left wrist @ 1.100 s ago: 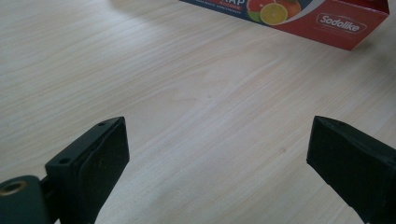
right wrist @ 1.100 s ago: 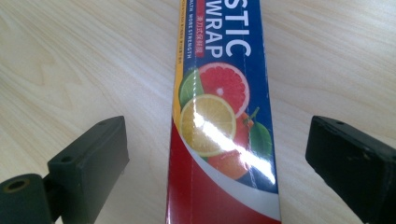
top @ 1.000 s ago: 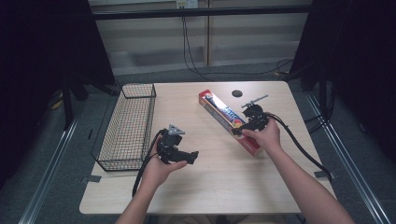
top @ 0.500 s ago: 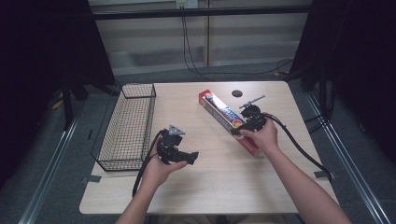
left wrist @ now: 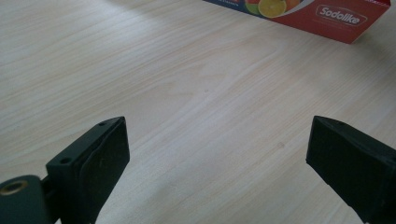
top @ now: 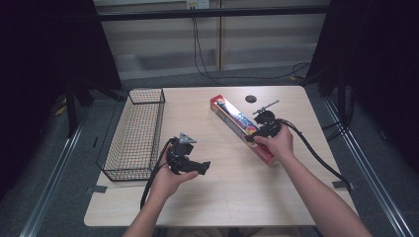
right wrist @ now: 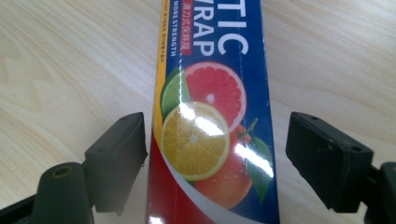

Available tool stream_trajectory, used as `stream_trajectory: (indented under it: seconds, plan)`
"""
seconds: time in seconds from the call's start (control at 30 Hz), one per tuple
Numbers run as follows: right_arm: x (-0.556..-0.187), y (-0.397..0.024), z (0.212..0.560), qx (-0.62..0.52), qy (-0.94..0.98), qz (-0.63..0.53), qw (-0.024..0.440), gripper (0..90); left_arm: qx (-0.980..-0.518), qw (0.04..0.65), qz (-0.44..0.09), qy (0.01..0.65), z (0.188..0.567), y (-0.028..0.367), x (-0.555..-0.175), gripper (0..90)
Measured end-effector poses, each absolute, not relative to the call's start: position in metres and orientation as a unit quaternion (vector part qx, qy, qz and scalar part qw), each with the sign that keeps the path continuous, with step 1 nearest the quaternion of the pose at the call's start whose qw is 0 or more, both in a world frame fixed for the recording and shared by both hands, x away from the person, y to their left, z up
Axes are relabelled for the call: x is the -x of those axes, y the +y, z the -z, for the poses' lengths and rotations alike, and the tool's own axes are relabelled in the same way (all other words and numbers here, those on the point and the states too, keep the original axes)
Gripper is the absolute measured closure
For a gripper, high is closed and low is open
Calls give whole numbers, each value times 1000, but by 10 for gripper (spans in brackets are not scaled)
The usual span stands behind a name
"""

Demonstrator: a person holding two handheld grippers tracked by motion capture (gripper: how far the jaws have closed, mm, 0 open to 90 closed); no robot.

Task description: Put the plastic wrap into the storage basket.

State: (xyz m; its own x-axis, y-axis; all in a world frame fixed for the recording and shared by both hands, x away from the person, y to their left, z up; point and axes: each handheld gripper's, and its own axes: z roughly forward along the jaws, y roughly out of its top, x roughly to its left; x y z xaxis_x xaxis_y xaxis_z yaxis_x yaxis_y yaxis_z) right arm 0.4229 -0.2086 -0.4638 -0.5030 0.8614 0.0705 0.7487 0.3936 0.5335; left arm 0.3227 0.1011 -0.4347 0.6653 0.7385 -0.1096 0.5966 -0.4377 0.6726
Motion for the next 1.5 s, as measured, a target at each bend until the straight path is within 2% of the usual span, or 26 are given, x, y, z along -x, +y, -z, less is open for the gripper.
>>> stream_trajectory:
  seconds: [0.53,0.87,1.03,1.5]
  plan:
    - [-428,-206,469,-494,826,-251,99,253,-846,346,-99,394,435,103,-323,62]
    - [-431,-205,470,-493,826,-260,83,363,-848,341,-98,393,436,104,-323,62]
    - [-431,-200,468,-482,837,-241,97,392,-845,344,-97,398,437,103,-323,62]
    - [-426,-198,462,-471,850,-217,95,430,-848,341,-96,394,437,103,-323,64]
